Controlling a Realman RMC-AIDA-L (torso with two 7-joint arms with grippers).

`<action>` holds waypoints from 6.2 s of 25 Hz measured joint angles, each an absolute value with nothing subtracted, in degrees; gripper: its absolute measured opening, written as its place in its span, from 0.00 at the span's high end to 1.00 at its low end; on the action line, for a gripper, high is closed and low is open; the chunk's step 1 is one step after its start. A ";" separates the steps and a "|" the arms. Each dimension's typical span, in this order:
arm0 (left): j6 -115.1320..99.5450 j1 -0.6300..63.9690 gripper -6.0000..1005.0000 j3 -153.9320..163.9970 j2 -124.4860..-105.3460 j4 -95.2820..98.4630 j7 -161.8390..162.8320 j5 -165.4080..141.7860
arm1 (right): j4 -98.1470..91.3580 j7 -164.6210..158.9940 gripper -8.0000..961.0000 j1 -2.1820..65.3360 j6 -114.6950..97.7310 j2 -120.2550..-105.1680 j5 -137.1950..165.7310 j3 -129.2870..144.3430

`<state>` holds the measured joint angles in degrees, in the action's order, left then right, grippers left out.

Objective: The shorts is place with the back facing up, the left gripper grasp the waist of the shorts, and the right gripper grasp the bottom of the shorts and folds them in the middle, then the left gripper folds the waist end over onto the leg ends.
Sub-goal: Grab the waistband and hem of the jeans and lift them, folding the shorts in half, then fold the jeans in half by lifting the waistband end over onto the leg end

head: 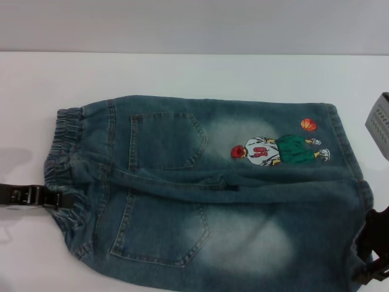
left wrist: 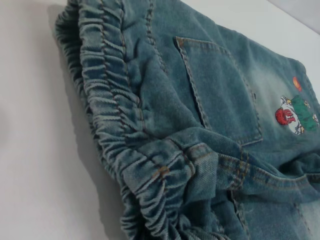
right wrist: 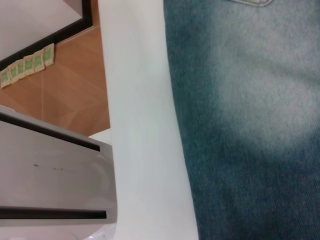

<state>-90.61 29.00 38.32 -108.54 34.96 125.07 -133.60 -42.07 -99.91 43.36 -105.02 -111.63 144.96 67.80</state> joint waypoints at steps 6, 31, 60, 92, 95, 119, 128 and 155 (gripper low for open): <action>-90.57 28.94 0.94 38.32 -108.54 34.98 125.07 -133.59 | -42.10 -99.48 0.69 43.33 -104.91 -111.54 145.02 67.76; -92.10 29.38 0.94 31.86 -109.67 34.44 124.11 -124.87 | -42.58 -79.85 0.99 36.92 -103.79 -110.58 130.71 40.78; -74.82 29.28 0.94 26.85 -112.76 34.19 121.97 -114.11 | -34.83 -76.99 0.99 32.32 -72.72 -112.32 115.92 34.29; -66.15 31.50 0.93 28.35 -114.21 32.58 116.63 -114.46 | -29.97 -75.70 0.98 35.55 -55.12 -116.54 116.57 37.46; -66.05 31.48 0.93 28.17 -114.33 32.37 115.70 -114.28 | -29.97 -75.66 0.97 35.54 -54.18 -116.67 116.59 38.07; -60.24 32.25 0.40 27.93 -116.28 32.07 110.35 -113.81 | -30.50 -75.67 0.42 33.76 -44.83 -118.69 115.89 39.65; -62.58 29.65 0.14 28.11 -115.99 32.53 101.08 -109.26 | -32.87 -74.16 0.41 31.04 -44.72 -118.74 105.25 40.07; -71.95 26.35 0.14 32.19 -117.60 30.15 93.89 -105.56 | -32.43 -68.90 0.41 31.19 -49.99 -118.82 95.21 40.34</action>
